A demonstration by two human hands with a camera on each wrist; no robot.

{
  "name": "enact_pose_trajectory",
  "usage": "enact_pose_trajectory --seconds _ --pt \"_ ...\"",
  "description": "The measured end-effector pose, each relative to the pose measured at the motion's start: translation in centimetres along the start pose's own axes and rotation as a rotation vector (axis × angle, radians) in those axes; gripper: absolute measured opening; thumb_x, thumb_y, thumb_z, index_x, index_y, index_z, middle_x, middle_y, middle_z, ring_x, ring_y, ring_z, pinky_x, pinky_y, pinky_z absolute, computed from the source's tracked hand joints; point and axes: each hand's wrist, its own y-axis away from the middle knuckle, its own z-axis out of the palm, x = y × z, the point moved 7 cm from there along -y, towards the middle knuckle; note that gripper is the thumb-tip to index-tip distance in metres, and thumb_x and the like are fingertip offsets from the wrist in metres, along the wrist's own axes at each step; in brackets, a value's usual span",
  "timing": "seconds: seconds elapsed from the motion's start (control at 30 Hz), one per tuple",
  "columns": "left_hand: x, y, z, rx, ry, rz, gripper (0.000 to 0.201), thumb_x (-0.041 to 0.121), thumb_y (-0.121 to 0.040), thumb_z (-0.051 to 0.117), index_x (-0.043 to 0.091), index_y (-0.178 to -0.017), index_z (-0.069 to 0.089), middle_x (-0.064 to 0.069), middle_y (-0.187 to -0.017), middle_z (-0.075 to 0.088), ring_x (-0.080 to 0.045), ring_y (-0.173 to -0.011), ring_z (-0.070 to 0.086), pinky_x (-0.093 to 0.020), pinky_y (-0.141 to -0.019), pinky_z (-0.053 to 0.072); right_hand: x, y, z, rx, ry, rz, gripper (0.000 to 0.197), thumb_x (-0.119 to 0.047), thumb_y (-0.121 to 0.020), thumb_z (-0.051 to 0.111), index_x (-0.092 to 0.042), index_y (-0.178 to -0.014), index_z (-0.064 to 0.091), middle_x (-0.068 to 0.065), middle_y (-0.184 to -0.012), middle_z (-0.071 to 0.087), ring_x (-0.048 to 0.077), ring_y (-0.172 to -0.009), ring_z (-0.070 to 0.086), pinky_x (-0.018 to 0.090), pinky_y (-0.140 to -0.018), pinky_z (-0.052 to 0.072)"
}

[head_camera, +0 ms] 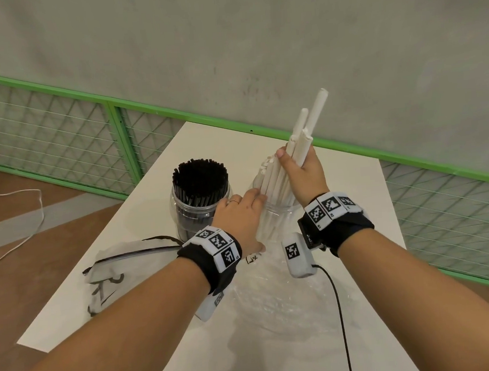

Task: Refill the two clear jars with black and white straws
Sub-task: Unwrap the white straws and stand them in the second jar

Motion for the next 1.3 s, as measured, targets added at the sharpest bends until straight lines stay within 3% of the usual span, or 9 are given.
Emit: enact_pose_trajectory --seconds 0.17,0.33,0.53,0.63,0.77,0.93,1.07,1.2,1.3 --pt "0.2 -0.1 0.0 -0.007 0.009 0.002 0.107 0.058 -0.067 0.073 0.021 -0.147 0.013 0.001 -0.155 0.014 -0.027 -0.133 0.034 -0.045 -0.11 0.025 -0.1 -0.5 -0.6 0.035 -0.079 0.029 0.037 -0.032 -0.088 0.064 -0.004 -0.112 0.057 0.015 -0.105 0.066 0.023 -0.094 0.064 0.031 -0.08 0.053" --pt "0.4 0.1 0.1 -0.01 0.042 0.012 0.108 0.055 -0.068 0.074 0.019 -0.147 0.011 -0.001 -0.156 0.011 -0.026 -0.133 0.035 -0.044 -0.11 0.024 1.1 0.7 -0.5 0.019 -0.043 0.059 0.031 -0.026 -0.091 0.063 -0.009 -0.114 0.052 0.005 -0.101 0.063 0.021 -0.097 0.062 0.046 -0.093 0.051" --pt "0.3 0.1 0.3 -0.034 0.084 0.033 0.108 0.052 -0.068 0.076 0.018 -0.147 0.011 -0.001 -0.156 0.01 -0.026 -0.13 0.04 -0.043 -0.108 0.03 -4.2 -1.3 -2.3 0.036 -0.075 -0.171 0.052 -0.03 -0.092 0.062 -0.029 -0.134 0.032 0.0 -0.127 0.052 0.009 -0.109 0.055 0.016 -0.088 0.045" --pt "0.3 0.1 0.4 -0.037 0.089 0.032 0.108 0.052 -0.068 0.076 0.018 -0.147 0.011 -0.002 -0.155 0.01 -0.026 -0.129 0.042 -0.042 -0.107 0.031 -5.1 -1.7 -1.9 0.028 0.08 -0.271 0.03 -0.026 -0.096 0.055 -0.029 -0.123 0.044 -0.004 -0.113 0.058 0.007 -0.104 0.056 0.022 -0.09 0.046" --pt "0.2 -0.1 0.5 -0.042 0.113 0.034 0.108 0.052 -0.067 0.076 0.017 -0.147 0.012 -0.001 -0.155 0.01 -0.025 -0.128 0.043 -0.042 -0.107 0.032 -2.6 -0.4 -0.8 -0.004 0.218 -0.22 0.013 -0.023 -0.098 0.05 -0.02 -0.101 0.063 -0.011 -0.09 0.062 -0.003 -0.074 0.05 0.019 -0.071 0.04" --pt "0.2 0.1 0.5 -0.03 0.142 0.035 0.105 0.05 -0.068 0.076 0.016 -0.145 0.012 -0.002 -0.154 0.015 -0.024 -0.127 0.045 -0.042 -0.107 0.032 -1.0 1.3 -0.3 -0.086 0.277 -0.211 0.019 -0.027 -0.091 0.064 -0.016 -0.106 0.064 -0.009 -0.106 0.064 0.002 -0.094 0.055 0.01 -0.08 0.039" --pt "0.3 0.3 0.2 0.005 0.165 0.021 0.097 0.047 -0.071 0.074 0.016 -0.141 0.016 -0.003 -0.148 0.028 -0.024 -0.122 0.048 -0.039 -0.106 0.032 -1.1 1.5 0.8 -0.152 0.431 -0.304 0.028 -0.012 -0.085 0.068 -0.009 -0.109 0.054 0.0 -0.106 0.054 0.011 -0.091 0.048 0.002 -0.075 0.03" --pt "0.1 0.6 0.0 0.037 0.134 0.022 0.096 0.049 -0.073 0.072 0.015 -0.143 0.016 -0.004 -0.151 0.027 -0.022 -0.135 0.033 -0.039 -0.112 0.024 -1.5 2.2 0.4 -0.081 0.417 -0.389 0.026 -0.007 -0.087 0.064 -0.006 -0.111 0.054 0.004 -0.109 0.054 0.008 -0.094 0.047 0.0 -0.081 0.03" --pt "0.1 0.7 0.3 0.024 0.121 0.031 0.087 0.046 -0.077 0.069 0.019 -0.143 0.02 -0.002 -0.158 0.011 -0.021 -0.141 0.022 -0.04 -0.114 0.018 -1.0 2.9 1.0 -0.148 0.52 -0.431 0.032 -0.007 -0.088 0.062 -0.006 -0.119 0.056 0.008 -0.125 0.055 0.017 -0.114 0.049 0.017 -0.102 0.034"
